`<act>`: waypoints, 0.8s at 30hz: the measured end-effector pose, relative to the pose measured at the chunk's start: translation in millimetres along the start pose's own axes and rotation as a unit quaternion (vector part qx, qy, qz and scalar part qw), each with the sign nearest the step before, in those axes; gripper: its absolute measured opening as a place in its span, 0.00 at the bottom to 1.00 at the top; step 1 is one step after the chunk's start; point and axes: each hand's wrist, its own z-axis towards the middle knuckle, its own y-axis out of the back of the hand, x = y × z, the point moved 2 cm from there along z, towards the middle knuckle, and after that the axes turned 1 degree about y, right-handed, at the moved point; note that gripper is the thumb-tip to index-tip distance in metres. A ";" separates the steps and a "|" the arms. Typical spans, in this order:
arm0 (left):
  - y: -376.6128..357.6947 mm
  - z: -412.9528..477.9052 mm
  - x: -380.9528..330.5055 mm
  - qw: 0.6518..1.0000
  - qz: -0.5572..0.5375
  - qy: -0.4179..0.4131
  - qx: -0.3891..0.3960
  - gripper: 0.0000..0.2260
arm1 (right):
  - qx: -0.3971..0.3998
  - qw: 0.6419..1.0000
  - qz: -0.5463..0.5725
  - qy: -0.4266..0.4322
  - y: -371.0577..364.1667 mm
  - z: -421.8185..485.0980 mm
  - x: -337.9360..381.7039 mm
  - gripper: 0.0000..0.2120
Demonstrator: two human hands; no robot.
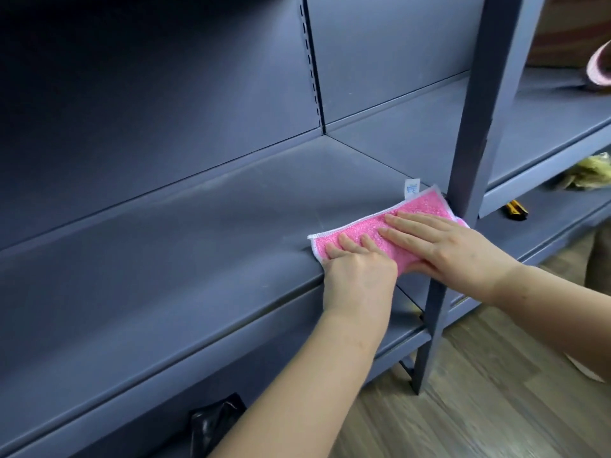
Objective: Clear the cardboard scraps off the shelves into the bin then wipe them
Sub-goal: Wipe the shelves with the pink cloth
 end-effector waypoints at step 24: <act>111.9 -82.0 59.6 0.983 -0.141 -0.121 0.000 0.09 | 0.072 0.995 -0.041 0.053 138.8 -22.9 67.5 0.13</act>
